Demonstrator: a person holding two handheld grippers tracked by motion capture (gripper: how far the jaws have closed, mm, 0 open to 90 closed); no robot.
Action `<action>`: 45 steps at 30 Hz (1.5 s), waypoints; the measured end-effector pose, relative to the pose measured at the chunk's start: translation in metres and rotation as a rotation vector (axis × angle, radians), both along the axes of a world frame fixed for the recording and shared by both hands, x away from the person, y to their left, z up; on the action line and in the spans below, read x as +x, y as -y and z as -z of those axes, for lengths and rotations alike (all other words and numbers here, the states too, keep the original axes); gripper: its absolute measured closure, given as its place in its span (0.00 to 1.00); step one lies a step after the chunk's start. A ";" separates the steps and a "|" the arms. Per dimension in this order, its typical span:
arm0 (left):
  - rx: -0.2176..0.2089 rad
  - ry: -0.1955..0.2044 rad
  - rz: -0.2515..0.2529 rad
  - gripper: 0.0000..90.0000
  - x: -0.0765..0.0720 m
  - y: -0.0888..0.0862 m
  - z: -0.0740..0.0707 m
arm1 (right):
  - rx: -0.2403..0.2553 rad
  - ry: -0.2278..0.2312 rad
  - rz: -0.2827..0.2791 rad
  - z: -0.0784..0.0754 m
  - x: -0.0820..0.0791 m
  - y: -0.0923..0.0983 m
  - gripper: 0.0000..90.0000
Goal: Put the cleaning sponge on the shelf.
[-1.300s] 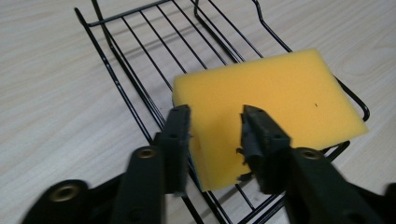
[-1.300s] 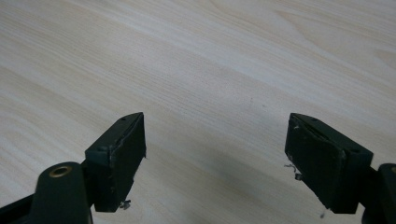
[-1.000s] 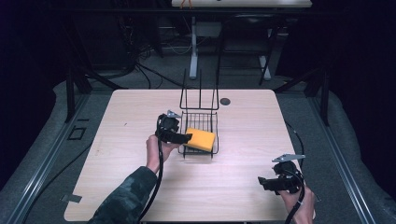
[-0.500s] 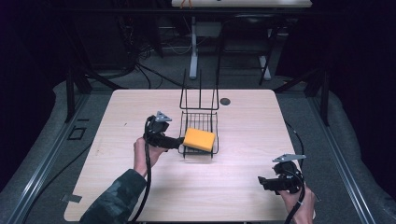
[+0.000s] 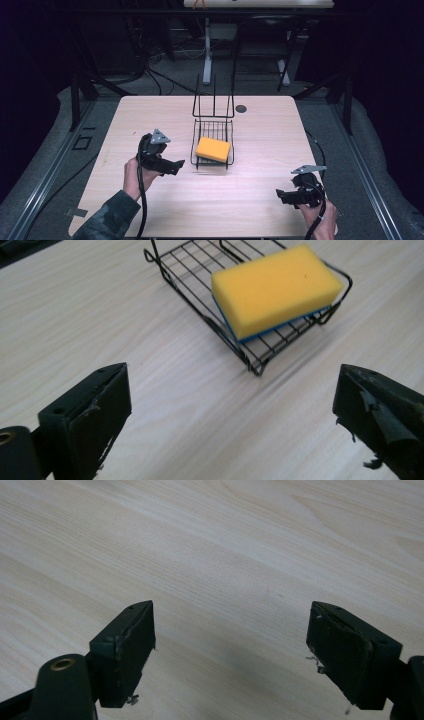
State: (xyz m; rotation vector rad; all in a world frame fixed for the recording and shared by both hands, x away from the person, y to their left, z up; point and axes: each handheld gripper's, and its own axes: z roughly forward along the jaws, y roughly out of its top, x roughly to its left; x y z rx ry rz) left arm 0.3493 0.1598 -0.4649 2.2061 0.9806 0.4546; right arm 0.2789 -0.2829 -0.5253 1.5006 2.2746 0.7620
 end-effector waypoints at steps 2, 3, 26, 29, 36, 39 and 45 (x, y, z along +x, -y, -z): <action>0.007 -0.010 0.003 0.01 -0.008 -0.007 0.004 | -0.001 0.000 0.000 0.000 0.000 0.000 0.21; 0.012 -0.011 0.002 0.01 -0.011 -0.011 0.005 | -0.005 0.006 -0.005 0.000 0.000 0.000 0.21; 0.050 -0.089 -0.011 0.00 -0.057 -0.069 0.049 | -0.025 -0.013 -0.018 0.002 -0.001 -0.006 0.21; 0.073 -0.108 -0.002 0.00 -0.055 -0.069 0.057 | -0.026 -0.013 -0.022 0.002 -0.001 -0.006 0.21; 0.096 -0.151 0.021 0.00 -0.050 -0.068 0.067 | -0.032 -0.026 -0.028 0.005 0.001 -0.007 0.21; 0.106 -0.167 0.037 0.00 -0.048 -0.067 0.071 | -0.034 -0.029 -0.031 0.007 0.002 -0.008 0.21; 0.120 -0.180 0.058 0.00 -0.045 -0.065 0.074 | -0.041 -0.033 -0.038 0.007 0.003 -0.007 0.21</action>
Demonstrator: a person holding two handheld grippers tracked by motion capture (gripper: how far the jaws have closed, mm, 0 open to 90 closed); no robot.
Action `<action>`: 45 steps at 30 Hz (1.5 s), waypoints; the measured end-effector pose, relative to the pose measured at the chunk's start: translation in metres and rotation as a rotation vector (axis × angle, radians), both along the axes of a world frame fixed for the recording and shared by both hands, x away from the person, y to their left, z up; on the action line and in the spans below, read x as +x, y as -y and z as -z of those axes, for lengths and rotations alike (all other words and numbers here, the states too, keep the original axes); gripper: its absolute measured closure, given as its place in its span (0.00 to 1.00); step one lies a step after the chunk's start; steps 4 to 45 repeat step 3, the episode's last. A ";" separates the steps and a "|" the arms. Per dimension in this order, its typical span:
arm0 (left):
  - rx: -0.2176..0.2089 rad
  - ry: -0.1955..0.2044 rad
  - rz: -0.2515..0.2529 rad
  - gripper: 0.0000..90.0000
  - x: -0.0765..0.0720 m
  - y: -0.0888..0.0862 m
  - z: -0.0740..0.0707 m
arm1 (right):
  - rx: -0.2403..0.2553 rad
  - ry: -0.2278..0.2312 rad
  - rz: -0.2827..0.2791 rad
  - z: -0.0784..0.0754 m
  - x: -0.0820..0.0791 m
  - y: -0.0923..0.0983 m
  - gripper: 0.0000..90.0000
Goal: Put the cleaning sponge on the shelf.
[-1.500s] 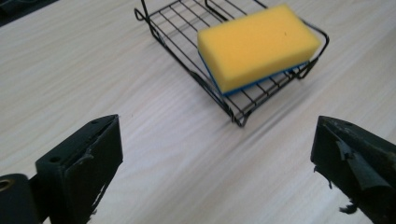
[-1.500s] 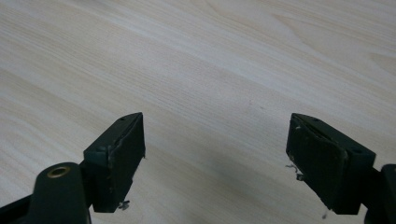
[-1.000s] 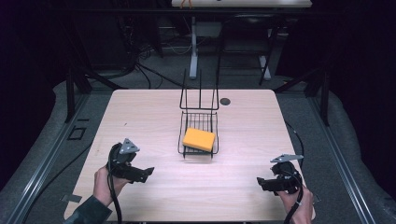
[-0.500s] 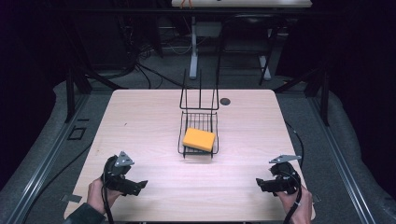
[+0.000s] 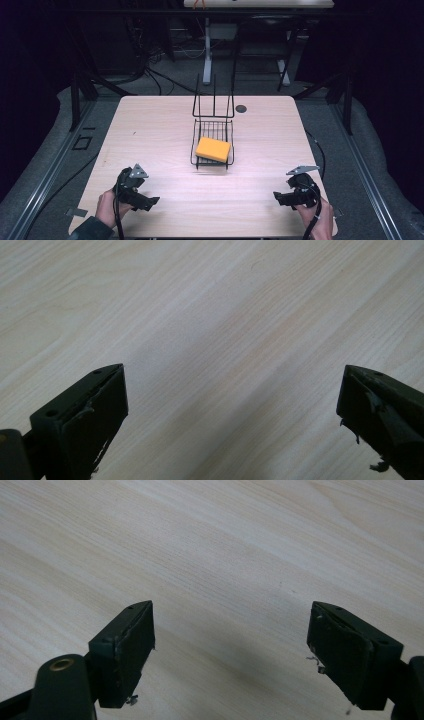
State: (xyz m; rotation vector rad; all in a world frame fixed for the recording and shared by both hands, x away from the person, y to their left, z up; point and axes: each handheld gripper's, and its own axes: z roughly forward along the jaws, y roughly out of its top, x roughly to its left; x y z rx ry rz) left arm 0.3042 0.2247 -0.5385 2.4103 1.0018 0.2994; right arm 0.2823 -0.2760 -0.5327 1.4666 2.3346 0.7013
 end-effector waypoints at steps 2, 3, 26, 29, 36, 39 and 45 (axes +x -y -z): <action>0.009 -0.002 0.014 0.00 0.000 0.001 0.000 | 0.000 0.003 0.000 0.000 0.000 0.000 0.21; 0.008 -0.001 0.018 0.00 0.000 0.002 0.000 | 0.001 0.000 0.000 -0.001 -0.001 0.001 0.21; 0.008 -0.001 0.018 0.00 0.000 0.002 0.000 | 0.001 0.000 0.000 -0.001 -0.001 0.001 0.21; 0.008 -0.001 0.018 0.00 0.000 0.002 0.000 | 0.001 0.000 0.000 -0.001 -0.001 0.001 0.21; 0.008 -0.001 0.018 0.00 0.000 0.002 0.000 | 0.001 0.000 0.000 -0.001 -0.001 0.001 0.21; 0.008 -0.001 0.018 0.00 0.000 0.002 0.000 | 0.001 0.000 0.000 -0.001 -0.001 0.001 0.21; 0.008 -0.001 0.018 0.00 0.000 0.002 0.000 | 0.001 0.000 0.000 -0.001 -0.001 0.001 0.21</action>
